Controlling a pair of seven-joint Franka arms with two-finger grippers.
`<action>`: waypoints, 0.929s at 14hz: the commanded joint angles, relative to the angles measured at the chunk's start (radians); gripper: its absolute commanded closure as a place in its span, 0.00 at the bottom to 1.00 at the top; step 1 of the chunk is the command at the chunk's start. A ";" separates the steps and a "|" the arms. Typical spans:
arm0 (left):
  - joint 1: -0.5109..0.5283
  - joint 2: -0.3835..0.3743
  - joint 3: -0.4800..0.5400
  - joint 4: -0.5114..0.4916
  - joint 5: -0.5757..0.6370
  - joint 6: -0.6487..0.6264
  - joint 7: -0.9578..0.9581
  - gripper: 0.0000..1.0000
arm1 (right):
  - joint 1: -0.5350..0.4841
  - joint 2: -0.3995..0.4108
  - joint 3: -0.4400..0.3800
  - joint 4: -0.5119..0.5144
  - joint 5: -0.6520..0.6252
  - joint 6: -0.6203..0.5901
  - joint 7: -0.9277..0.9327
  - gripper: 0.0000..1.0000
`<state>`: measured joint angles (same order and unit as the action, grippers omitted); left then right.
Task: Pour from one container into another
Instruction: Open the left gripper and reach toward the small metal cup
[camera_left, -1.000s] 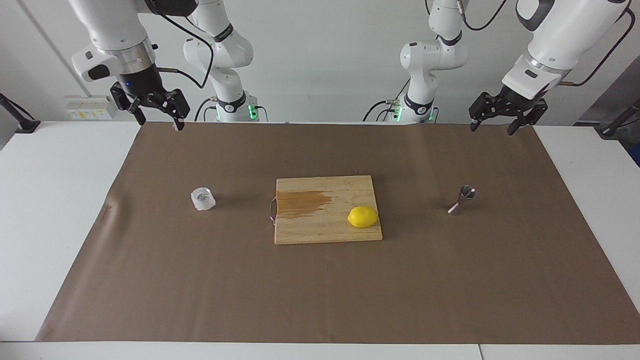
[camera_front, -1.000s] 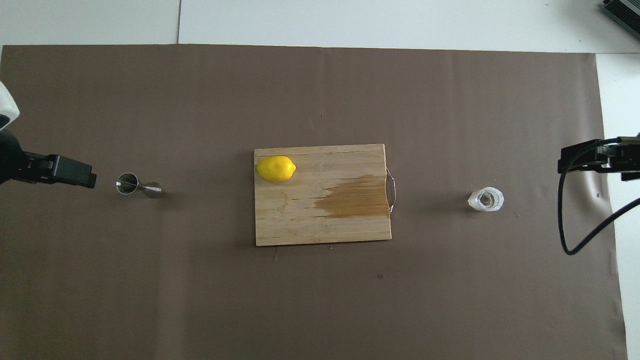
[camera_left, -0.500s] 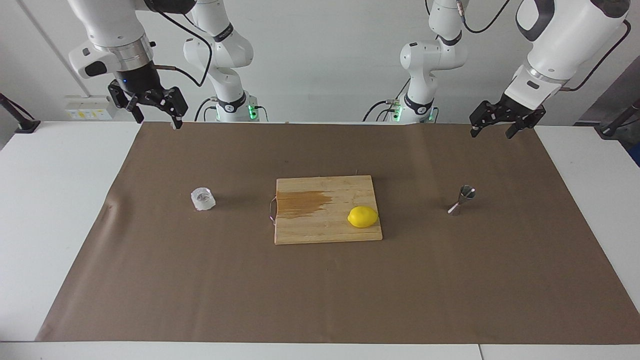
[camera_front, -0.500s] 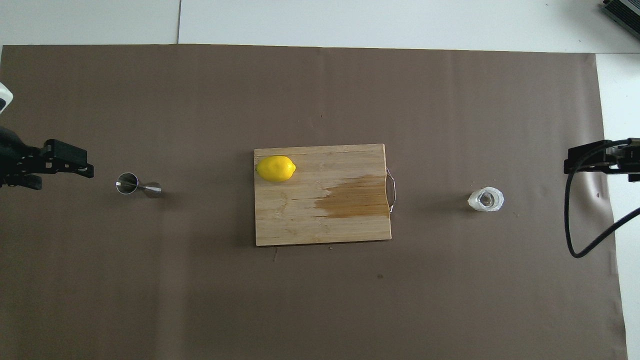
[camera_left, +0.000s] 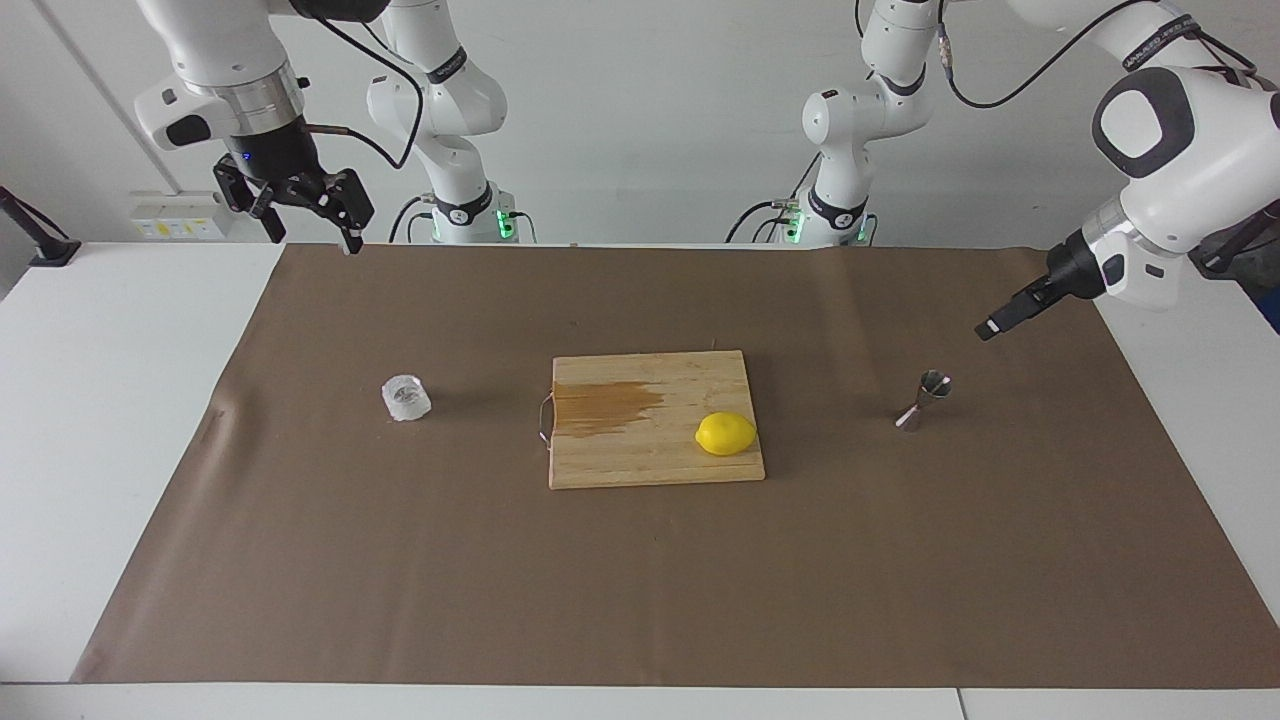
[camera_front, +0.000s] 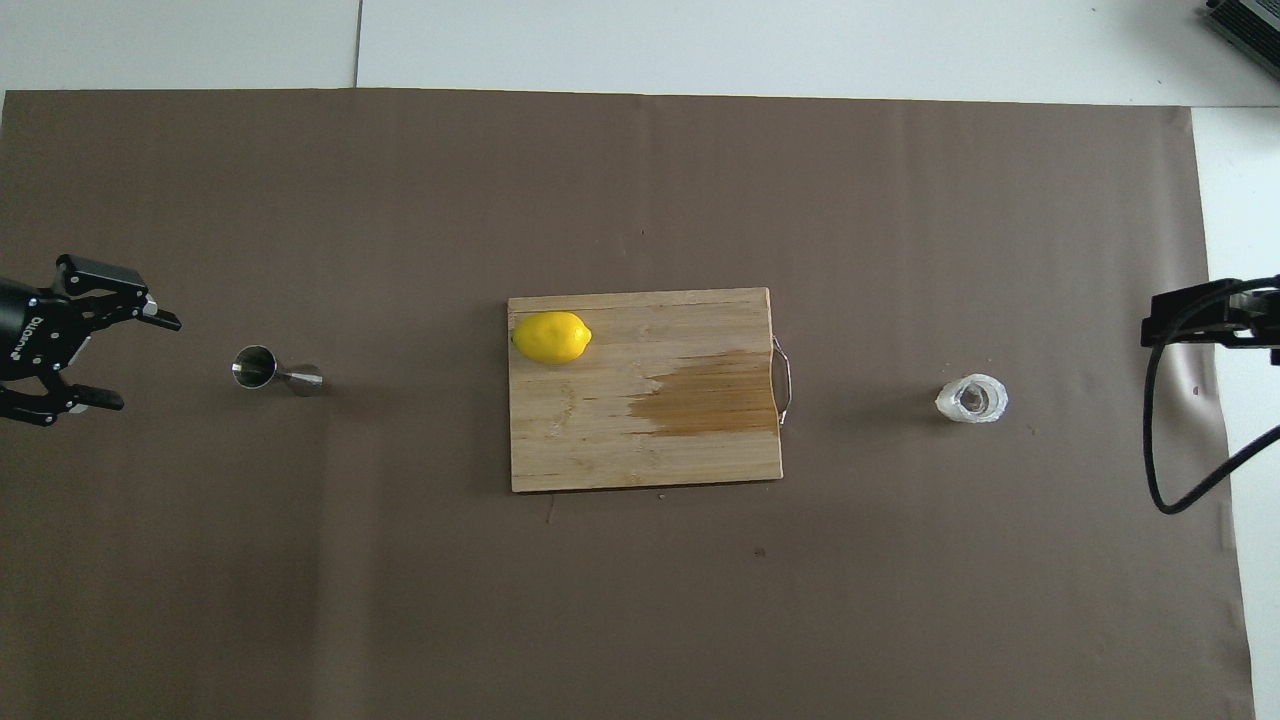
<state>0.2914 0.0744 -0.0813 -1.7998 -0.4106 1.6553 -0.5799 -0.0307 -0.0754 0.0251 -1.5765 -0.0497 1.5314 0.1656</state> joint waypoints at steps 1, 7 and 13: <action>0.073 -0.080 -0.009 -0.163 -0.135 0.089 -0.137 0.00 | -0.017 -0.014 0.003 -0.002 0.030 -0.014 -0.024 0.00; 0.131 -0.225 -0.011 -0.500 -0.405 0.303 -0.363 0.00 | -0.020 -0.003 0.003 -0.011 0.060 0.003 -0.024 0.00; 0.037 -0.214 -0.012 -0.585 -0.517 0.547 -0.645 0.00 | -0.015 0.051 0.003 -0.014 0.048 0.095 -0.023 0.00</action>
<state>0.3861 -0.1142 -0.0993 -2.3149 -0.8834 2.1091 -1.1620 -0.0329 -0.0260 0.0247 -1.5820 -0.0139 1.6010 0.1656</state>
